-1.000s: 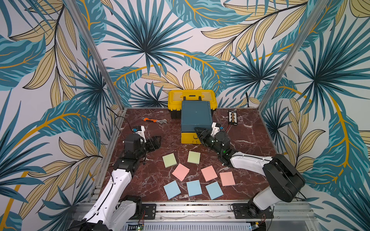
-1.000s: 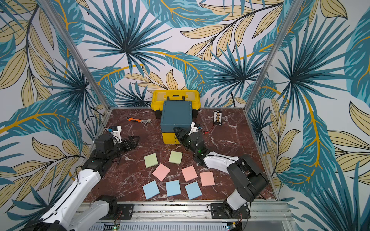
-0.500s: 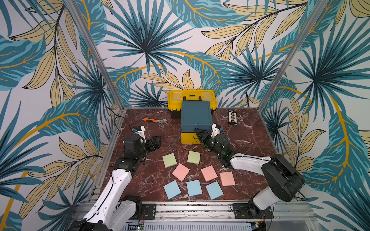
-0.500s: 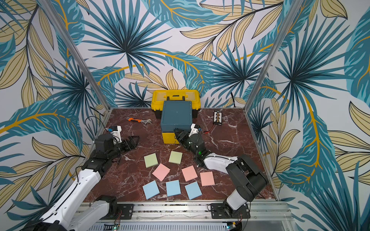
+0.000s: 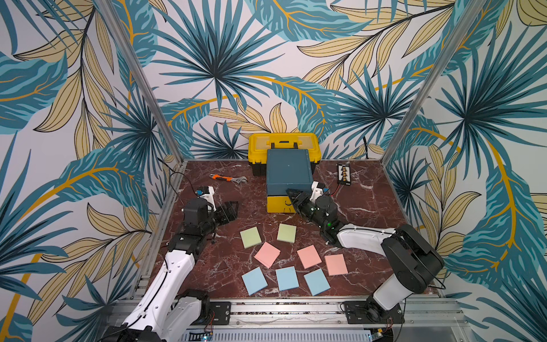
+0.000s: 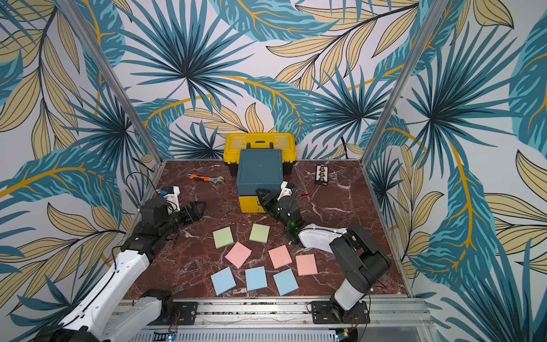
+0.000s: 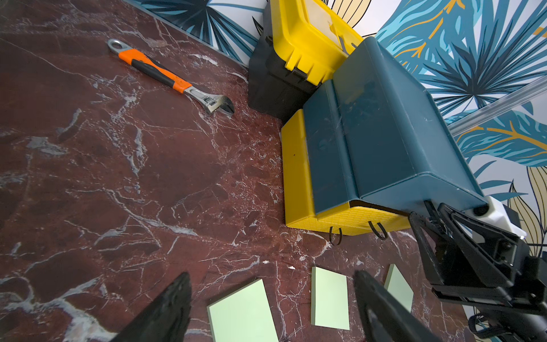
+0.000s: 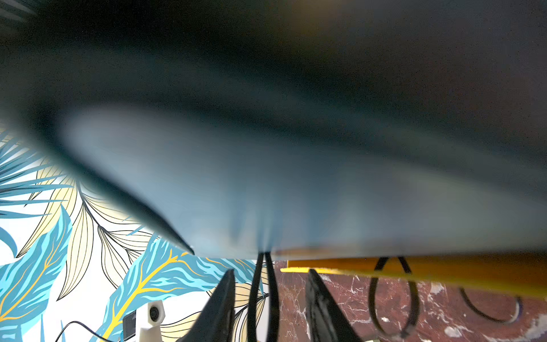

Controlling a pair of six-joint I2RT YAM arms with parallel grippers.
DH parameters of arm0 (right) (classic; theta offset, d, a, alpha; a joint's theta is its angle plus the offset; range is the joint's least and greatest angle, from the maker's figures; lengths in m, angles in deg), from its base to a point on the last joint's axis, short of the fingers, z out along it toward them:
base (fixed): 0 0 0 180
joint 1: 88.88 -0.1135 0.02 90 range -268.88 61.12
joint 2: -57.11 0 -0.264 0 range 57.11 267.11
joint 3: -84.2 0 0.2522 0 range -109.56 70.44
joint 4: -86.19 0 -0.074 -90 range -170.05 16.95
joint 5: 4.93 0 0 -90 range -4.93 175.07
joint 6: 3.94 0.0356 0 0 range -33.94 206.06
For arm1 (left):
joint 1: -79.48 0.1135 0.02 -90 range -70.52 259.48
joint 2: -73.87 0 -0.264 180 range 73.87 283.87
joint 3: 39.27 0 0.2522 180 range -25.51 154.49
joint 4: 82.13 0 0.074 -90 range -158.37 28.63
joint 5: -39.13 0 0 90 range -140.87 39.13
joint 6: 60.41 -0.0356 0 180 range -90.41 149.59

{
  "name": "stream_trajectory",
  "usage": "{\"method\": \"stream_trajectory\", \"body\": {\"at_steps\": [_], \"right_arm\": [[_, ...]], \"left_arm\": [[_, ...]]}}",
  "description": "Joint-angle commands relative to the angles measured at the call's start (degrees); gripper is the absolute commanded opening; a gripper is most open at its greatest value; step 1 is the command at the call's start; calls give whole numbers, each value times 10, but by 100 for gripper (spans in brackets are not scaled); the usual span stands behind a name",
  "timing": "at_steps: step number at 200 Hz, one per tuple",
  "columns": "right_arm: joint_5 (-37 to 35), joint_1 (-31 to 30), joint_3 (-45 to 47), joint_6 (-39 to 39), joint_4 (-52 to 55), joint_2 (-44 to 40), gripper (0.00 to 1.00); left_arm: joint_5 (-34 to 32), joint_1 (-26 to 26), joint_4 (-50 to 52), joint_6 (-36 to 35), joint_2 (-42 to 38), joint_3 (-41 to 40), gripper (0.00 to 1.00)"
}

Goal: Please put the sticky notes in the drawer by color
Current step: Open the drawer in the storage box.

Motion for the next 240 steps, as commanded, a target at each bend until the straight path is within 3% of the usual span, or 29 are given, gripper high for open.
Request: {"method": "stream_trajectory", "body": {"at_steps": [1, 95, 104, 118, 151, 240], "right_arm": [[6, -3, -7, 7, -9, 7, 40], [11, -4, -7, 42, -32, 10, 34], [13, -4, -8, 44, -33, 11, 32], [16, -4, -9, 49, -35, 14, 21], [20, -4, -12, 54, -32, 18, 13], [23, -4, 3, 42, 2, -29, 12]], "left_arm": [[6, -2, 3, 1, -11, -1, 87], [12, -2, 3, 8, -20, -12, 87], [13, -2, 4, 8, -21, -12, 87], [12, -2, 7, 6, -22, -11, 87], [12, -2, 11, 5, -24, -11, 87], [16, -2, 4, 11, -19, -10, 87]]}}
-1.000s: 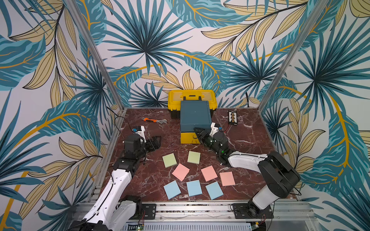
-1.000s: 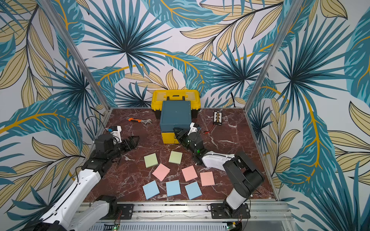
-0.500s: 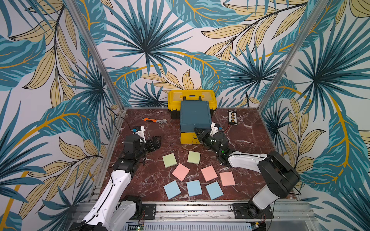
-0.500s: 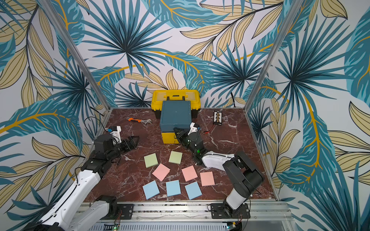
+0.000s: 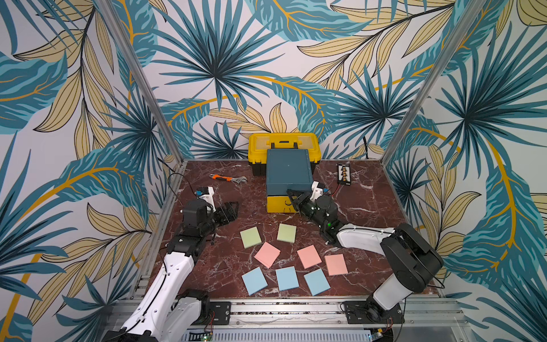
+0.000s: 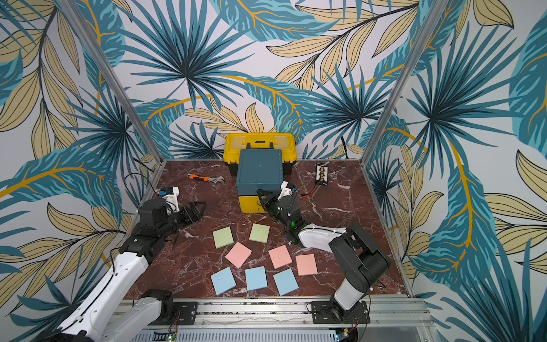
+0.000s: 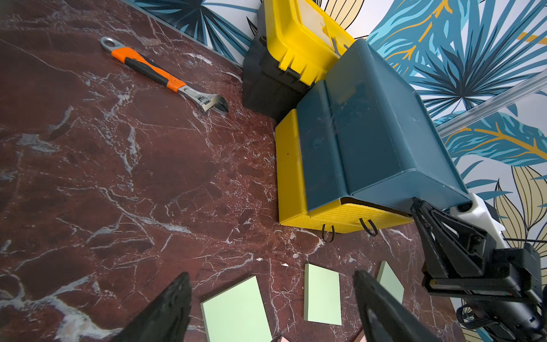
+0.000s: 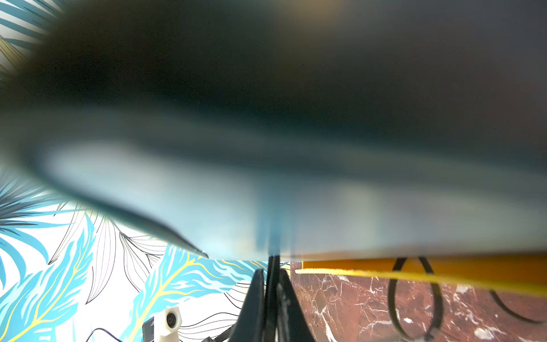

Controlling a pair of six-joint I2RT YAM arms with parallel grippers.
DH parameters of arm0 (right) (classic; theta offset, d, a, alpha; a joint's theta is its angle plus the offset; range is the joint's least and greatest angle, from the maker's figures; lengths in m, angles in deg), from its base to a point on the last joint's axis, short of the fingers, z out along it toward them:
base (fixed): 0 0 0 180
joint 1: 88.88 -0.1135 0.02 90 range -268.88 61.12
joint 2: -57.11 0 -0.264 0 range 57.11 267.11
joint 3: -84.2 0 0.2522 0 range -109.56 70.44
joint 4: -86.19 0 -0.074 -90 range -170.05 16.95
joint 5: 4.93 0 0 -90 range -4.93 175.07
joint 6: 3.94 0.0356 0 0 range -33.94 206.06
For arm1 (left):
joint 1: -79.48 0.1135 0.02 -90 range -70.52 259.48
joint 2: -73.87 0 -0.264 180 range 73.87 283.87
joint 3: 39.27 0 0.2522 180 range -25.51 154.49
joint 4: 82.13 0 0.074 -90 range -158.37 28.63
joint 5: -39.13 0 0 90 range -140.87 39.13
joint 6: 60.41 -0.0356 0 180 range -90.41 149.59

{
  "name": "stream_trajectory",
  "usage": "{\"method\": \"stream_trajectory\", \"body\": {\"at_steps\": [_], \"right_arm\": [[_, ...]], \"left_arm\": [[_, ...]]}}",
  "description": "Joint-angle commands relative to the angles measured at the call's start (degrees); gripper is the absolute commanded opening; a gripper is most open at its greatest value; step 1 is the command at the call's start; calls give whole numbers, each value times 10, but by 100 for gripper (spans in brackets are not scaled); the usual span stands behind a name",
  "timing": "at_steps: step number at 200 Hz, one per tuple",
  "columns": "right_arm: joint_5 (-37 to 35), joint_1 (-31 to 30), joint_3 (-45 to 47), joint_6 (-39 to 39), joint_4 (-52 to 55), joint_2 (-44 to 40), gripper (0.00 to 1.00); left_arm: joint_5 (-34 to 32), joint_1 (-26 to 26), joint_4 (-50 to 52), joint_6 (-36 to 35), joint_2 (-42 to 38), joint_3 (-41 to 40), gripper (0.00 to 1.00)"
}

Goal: Please put the sticky notes in the drawer by color
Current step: Open the drawer in the storage box.

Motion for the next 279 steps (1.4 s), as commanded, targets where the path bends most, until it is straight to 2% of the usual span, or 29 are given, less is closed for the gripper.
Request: {"method": "stream_trajectory", "body": {"at_steps": [1, 52, 165, 279], "right_arm": [[18, -4, 4, 1, 15, -29, 13], [2, -10, 32, -13, 44, -74, 12], [-13, -52, 119, 22, -18, -87, 13], [-47, -88, 148, -10, 117, -217, 13]], "left_arm": [[5, -2, -1, 2, -4, -8, 87], [2, -2, -2, 2, 7, -6, 87], [3, -2, 5, 12, 11, 10, 87], [8, -3, -8, 22, 35, 16, 86]]}}
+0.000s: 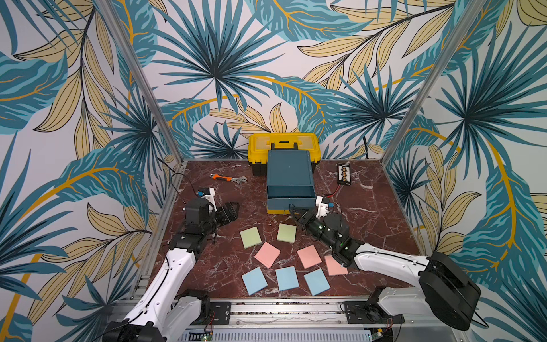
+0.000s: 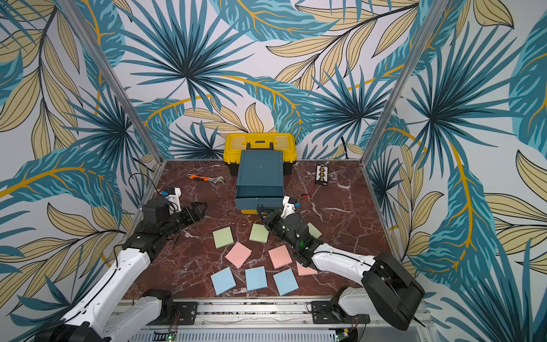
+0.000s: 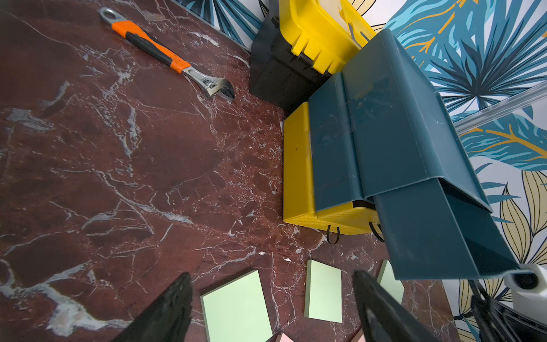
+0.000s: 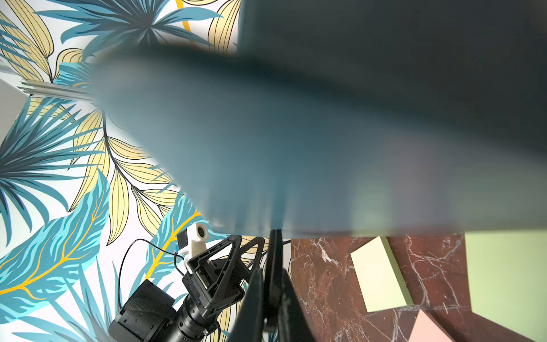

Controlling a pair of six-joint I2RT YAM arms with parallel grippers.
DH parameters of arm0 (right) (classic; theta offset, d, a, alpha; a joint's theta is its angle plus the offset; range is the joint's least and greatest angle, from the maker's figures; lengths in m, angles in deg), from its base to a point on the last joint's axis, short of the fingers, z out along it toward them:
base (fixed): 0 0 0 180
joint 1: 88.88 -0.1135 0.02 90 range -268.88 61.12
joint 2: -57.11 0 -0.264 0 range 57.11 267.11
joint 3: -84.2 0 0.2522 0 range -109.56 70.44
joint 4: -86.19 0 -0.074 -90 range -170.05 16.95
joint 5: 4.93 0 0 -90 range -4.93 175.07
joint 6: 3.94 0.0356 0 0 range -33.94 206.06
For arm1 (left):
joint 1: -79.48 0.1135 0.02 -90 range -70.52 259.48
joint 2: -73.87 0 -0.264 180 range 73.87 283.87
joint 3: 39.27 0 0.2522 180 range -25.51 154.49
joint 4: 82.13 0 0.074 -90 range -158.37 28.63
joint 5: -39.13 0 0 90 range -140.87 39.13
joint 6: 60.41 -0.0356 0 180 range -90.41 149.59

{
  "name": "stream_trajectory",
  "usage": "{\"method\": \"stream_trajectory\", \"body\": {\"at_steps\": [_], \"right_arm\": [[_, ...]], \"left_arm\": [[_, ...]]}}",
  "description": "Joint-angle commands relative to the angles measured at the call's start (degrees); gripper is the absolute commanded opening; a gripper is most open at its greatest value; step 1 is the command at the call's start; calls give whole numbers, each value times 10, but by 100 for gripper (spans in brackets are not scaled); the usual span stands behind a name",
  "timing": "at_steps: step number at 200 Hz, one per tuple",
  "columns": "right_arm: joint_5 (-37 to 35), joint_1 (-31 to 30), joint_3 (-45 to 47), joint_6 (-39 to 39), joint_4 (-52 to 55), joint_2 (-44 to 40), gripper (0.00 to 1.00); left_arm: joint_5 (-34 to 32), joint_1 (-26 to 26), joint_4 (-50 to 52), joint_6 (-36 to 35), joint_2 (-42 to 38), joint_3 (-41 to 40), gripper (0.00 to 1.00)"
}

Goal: Please put the sticky notes in the drawer by color
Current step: Open the drawer in the storage box.

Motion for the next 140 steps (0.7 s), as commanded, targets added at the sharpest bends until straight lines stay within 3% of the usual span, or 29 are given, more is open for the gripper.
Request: {"method": "stream_trajectory", "body": {"at_steps": [1, 140], "right_arm": [[-18, -9, 20, -14, 30, -22, 13], [-68, -65, 66, 11, 40, -51, 13]], "left_arm": [[6, -3, -9, 4, 5, 16, 86], [12, -6, -16, 6, 24, 27, 86]]}}
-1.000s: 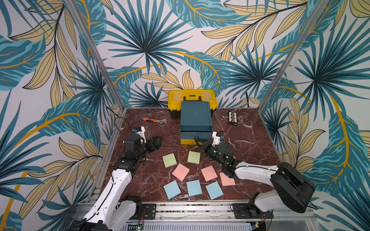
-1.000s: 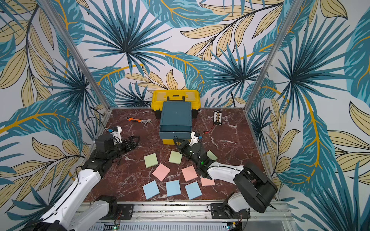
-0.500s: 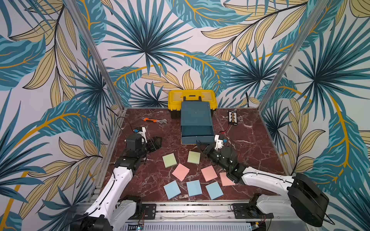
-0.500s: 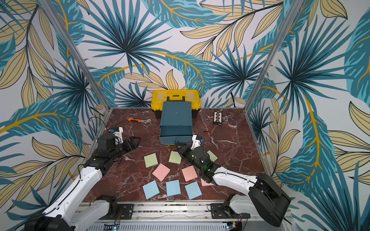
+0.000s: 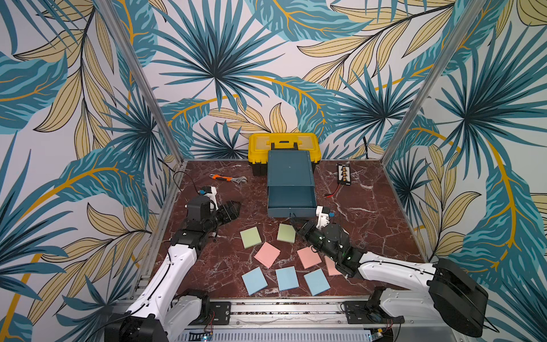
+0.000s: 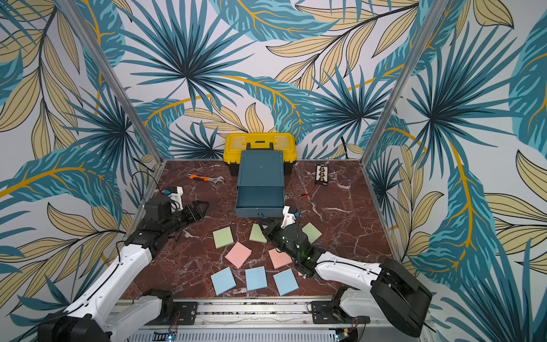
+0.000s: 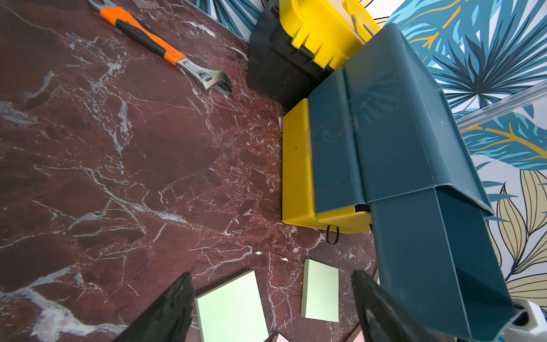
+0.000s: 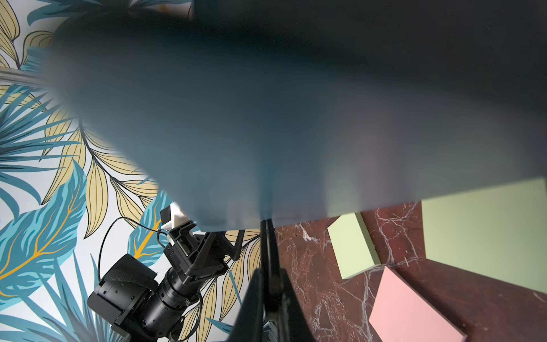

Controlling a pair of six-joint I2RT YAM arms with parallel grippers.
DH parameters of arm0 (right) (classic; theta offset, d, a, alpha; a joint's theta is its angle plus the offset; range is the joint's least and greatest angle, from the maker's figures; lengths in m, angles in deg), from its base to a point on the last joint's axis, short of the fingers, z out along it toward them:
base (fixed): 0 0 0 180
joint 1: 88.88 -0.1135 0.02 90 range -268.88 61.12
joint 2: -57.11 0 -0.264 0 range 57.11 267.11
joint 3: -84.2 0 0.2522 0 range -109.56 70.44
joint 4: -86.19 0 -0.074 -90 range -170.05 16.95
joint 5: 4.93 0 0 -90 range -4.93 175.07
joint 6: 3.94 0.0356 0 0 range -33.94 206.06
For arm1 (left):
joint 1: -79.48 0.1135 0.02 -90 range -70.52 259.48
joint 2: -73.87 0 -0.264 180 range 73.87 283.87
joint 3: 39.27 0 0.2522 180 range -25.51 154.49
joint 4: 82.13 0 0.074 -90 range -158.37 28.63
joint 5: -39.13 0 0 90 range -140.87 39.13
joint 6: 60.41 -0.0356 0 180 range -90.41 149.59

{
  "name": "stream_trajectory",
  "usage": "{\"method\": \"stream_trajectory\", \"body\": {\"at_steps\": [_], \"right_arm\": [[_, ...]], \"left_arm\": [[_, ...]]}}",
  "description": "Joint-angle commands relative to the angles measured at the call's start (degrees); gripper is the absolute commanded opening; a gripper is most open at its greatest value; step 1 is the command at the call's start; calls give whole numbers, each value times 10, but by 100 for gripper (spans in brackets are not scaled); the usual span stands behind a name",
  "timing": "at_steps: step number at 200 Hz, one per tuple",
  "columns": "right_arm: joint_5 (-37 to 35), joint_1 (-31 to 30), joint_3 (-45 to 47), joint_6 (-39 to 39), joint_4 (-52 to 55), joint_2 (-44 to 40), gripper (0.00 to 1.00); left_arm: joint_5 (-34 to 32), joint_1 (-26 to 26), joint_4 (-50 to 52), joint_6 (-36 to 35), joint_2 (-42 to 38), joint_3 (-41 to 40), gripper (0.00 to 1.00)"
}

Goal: Please put the sticky notes in the drawer by color
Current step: Open the drawer in the storage box, then pick up the sticky notes from the center of the board.

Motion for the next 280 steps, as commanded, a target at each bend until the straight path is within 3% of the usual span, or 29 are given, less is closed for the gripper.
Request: {"method": "stream_trajectory", "body": {"at_steps": [1, 40, 86, 142, 180, 217, 233, 257, 280], "right_arm": [[-14, -9, 17, 4, 18, -14, 13], [-16, -12, 19, 7, 28, -17, 16], [-7, -13, 1, -15, 69, -33, 41], [24, -13, -54, -74, 206, -78, 86], [24, -13, -82, -125, 338, -142, 89], [-31, -13, -109, -149, 558, -253, 93], [-98, -13, -137, -143, 688, -312, 99], [-246, -11, -221, -64, 963, -348, 99], [-325, -11, -287, -20, 1109, -321, 100]], "left_arm": [[4, -3, -12, 0, 1, 15, 85], [4, -4, -14, 0, 4, 14, 85], [3, -5, -18, 1, 8, 13, 85], [1, -6, -7, -6, 1, 18, 86], [3, -5, -13, -5, 1, 17, 86], [9, -5, 9, -15, 3, 36, 86], [21, -5, 26, -18, 5, 50, 86], [34, -8, 57, -19, 11, 66, 87], [43, -12, 77, -22, 17, 78, 100]]}}
